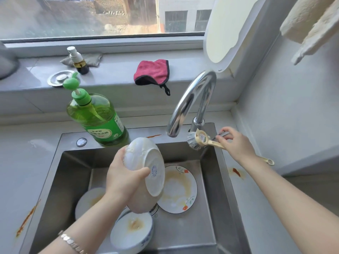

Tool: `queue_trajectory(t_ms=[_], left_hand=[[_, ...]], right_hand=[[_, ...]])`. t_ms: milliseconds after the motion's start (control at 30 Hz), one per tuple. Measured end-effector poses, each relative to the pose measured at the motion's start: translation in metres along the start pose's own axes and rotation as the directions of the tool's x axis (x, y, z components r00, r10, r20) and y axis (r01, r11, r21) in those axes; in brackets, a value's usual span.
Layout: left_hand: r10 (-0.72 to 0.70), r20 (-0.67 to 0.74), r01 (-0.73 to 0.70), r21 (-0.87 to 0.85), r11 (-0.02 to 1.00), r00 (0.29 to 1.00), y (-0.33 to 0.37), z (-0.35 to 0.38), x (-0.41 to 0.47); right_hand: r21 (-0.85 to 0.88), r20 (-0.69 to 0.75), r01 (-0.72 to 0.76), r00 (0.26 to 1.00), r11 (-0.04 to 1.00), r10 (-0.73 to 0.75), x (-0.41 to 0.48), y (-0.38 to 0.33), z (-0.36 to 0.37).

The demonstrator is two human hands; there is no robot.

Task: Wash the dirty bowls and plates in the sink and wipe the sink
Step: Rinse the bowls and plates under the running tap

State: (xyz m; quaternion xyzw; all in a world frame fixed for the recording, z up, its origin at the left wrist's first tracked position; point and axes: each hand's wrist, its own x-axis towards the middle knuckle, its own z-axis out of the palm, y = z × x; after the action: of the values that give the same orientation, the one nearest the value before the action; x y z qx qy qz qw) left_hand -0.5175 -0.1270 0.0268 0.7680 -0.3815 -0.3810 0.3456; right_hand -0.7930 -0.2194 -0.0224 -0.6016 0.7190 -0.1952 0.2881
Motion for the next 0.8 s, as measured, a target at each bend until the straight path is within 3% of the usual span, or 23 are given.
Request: queue_trajectory(t_ms=[467,600,800], left_hand=[[-0.006,-0.022,0.005,-0.012,1.000,1.000,-0.004,-0.007,-0.010],[0.008,-0.028,-0.009,-0.031,0.999,1.000,-0.005,-0.014,-0.015],[-0.008,-0.048,0.005,-0.081,0.997,0.999,-0.019,-0.030,-0.025]], right_hand=[[0.034,-0.068,0.002,0.998,0.999,0.001,-0.007,0.007,0.008],[0.206,-0.055,-0.007,0.998,0.979,0.018,-0.024,-0.004,0.005],[0.502,0.208,-0.016,0.973,0.865,-0.103,-0.102,-0.038,0.034]])
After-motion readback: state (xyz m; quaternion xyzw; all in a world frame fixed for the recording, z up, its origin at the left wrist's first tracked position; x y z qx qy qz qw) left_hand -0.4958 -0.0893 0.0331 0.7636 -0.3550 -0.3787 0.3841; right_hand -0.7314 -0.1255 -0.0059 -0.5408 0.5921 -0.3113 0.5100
